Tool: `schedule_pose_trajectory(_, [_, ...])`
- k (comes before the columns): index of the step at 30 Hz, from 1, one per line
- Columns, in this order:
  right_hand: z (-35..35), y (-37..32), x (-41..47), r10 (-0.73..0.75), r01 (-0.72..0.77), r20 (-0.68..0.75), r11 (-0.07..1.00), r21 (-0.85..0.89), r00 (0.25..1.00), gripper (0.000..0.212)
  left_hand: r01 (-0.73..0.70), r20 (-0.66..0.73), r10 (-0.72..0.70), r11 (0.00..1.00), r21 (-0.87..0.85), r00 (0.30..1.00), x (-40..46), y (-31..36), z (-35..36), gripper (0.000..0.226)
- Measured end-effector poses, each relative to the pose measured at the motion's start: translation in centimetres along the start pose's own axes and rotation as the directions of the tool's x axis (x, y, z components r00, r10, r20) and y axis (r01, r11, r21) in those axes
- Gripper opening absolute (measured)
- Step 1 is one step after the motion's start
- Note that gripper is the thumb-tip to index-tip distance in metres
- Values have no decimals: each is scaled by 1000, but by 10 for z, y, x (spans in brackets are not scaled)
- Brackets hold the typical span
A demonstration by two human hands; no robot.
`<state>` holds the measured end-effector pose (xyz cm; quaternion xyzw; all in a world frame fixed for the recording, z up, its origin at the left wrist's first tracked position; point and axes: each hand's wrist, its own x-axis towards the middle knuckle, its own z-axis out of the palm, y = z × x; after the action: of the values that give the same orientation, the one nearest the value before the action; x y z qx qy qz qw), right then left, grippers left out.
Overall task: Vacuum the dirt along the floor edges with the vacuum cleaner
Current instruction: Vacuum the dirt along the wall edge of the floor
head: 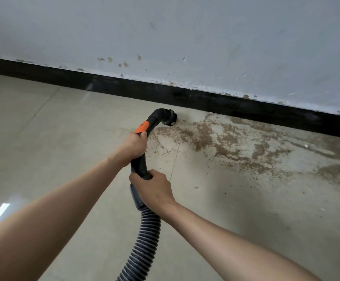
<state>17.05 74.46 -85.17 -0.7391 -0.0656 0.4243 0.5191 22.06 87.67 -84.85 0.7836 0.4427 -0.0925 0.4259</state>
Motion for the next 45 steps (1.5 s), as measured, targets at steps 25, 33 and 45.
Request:
schedule_pose_trajectory(25, [-95, 55, 9, -29, 19, -266, 999, -40, 963, 25, -166, 126, 157, 984, 64, 980, -5, 63, 110, 46])
schedule_pose_trajectory(33, [-74, 45, 19, -34, 19, -253, 998, -63, 967, 22, -140, 153, 142, 990, -23, 978, 6, 49, 84, 48])
schedule_pose_trajectory(45, [53, -23, 48, -13, 31, 179, 995, -96, 984, 18, 91, -153, -135, 960, -265, 979, 30, -58, -67, 45])
